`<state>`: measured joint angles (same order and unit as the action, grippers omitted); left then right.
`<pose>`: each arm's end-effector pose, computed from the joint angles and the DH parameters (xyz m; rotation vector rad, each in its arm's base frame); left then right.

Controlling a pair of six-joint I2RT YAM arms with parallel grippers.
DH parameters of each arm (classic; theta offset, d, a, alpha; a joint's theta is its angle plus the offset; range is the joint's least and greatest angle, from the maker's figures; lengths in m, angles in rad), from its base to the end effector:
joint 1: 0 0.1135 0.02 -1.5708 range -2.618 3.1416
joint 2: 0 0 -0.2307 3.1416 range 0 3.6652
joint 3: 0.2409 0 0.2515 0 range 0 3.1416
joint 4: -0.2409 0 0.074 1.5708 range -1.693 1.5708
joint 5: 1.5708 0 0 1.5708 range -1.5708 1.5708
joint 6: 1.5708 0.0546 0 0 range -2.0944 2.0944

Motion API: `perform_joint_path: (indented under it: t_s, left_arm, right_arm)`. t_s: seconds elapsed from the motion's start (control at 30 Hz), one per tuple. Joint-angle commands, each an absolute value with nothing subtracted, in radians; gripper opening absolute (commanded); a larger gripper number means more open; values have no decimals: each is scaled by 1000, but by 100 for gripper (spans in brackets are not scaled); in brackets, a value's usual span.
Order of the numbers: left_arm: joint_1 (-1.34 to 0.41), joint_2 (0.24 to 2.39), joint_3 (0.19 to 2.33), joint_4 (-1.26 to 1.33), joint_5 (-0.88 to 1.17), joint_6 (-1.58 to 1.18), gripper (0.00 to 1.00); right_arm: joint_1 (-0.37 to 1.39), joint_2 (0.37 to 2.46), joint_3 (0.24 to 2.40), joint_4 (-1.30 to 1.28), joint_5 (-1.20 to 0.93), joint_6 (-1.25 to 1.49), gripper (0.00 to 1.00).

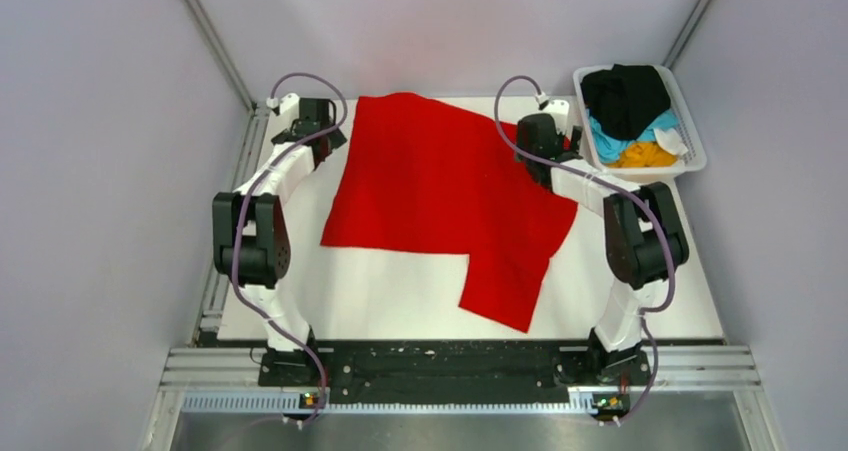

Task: Fold and stack the t-shirts
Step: Flatten out the tshirt

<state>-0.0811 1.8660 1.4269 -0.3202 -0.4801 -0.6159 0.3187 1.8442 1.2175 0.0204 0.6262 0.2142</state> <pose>0.4231 -0.0091 0.2004 -0.8123 2.0811 0.1852 0.4017 0.0988 0.1736 0.2388 2.0559 -0.3561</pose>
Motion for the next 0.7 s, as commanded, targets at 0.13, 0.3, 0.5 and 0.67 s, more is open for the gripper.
perform_joint_path:
  t_s: [0.13,0.3,0.5,0.67]
  left_arm:
    - [-82,1589,1149,-321,-214,-723,99]
    - [-76,1440,970,-357,-273,-745,99]
    - [-35,1459,870,-290,-247,-771,99]
    - [-15,1621,956,-297,-159,-772,89]
  right_arm:
    - [327,1550,999,-9,220,420,99]
    - [338,1366,730,60,-34,493,99]
    - [411,1170,597,9,-8,505,99]
    - [415,1089,571,-71,28,519,99]
